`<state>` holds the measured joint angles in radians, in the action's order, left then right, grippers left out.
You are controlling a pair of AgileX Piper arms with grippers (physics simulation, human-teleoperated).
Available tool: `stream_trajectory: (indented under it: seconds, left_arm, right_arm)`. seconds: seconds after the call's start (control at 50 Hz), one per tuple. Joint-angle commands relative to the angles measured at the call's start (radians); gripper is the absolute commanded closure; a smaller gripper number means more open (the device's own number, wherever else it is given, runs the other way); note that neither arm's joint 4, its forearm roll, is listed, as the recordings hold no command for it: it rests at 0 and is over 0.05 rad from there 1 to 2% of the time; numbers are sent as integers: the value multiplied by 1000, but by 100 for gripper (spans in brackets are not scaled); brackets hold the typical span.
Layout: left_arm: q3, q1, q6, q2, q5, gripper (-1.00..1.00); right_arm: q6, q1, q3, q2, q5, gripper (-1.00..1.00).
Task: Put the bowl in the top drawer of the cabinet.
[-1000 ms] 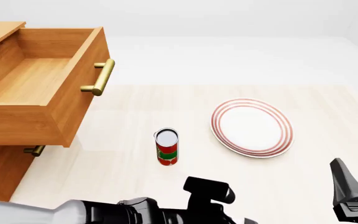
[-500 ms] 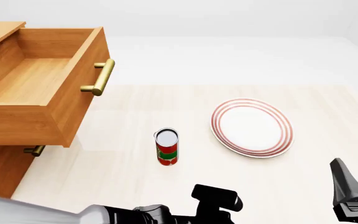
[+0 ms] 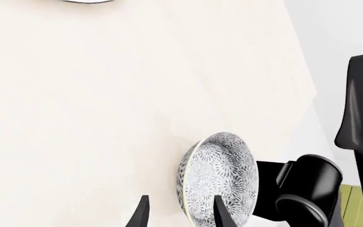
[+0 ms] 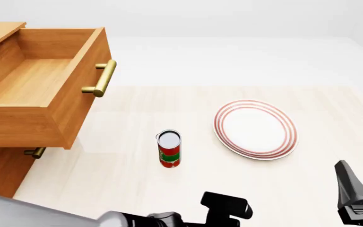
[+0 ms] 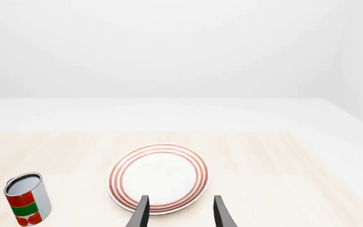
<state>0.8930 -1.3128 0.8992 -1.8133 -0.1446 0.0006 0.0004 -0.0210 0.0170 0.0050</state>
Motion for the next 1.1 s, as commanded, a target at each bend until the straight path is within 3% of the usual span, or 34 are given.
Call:
stream_trajectory:
  seconds: [0.02,1.1]
  left_arm:
    - [14,-7,5,-28,-9,-100]
    - [41,-38,45,-148,-49,-100]
  right_arm:
    - [0,0,0,0,0,-100]
    - [0,1,13,-16,2,-100]
